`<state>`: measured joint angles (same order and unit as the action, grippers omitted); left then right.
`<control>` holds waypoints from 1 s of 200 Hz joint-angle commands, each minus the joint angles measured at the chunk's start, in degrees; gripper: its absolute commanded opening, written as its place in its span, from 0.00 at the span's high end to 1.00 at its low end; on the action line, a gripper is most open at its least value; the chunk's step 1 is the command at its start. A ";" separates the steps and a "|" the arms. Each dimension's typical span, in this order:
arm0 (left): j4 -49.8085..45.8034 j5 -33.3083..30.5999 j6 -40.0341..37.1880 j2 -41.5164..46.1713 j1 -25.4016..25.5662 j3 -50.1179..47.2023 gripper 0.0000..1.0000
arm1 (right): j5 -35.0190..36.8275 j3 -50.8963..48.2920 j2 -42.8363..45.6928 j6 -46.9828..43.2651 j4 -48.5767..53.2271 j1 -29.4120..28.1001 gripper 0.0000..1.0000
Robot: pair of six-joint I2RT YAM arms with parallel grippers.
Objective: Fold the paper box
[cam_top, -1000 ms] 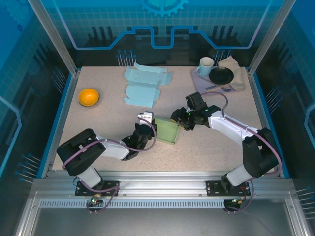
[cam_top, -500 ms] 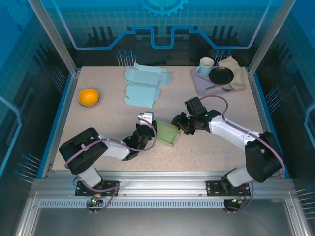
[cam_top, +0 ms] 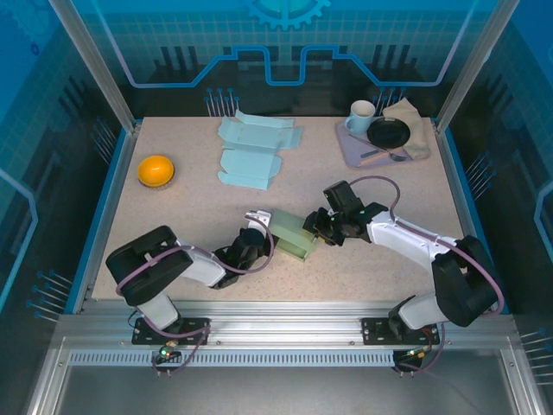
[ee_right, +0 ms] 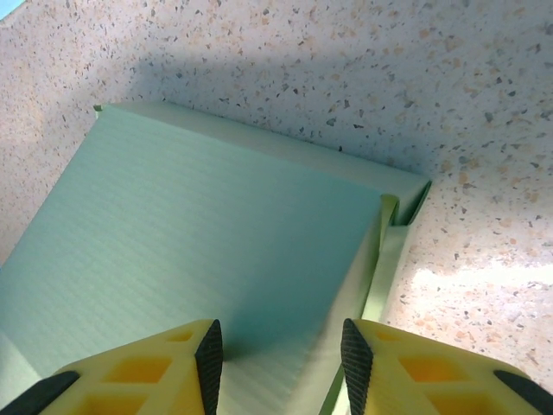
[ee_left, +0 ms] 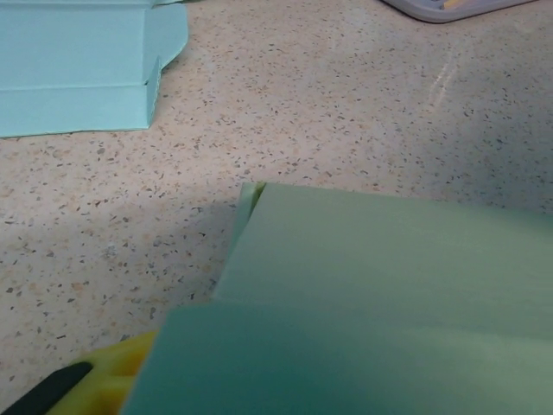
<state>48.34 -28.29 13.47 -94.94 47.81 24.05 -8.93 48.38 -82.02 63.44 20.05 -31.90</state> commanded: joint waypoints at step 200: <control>-23.64 7.31 2.01 18.74 -1.88 -6.12 0.36 | 12.18 14.30 3.06 -6.62 13.56 -5.98 0.52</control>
<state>26.81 -19.88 16.16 -75.55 46.26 18.87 0.78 58.15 -79.13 59.13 28.58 -34.72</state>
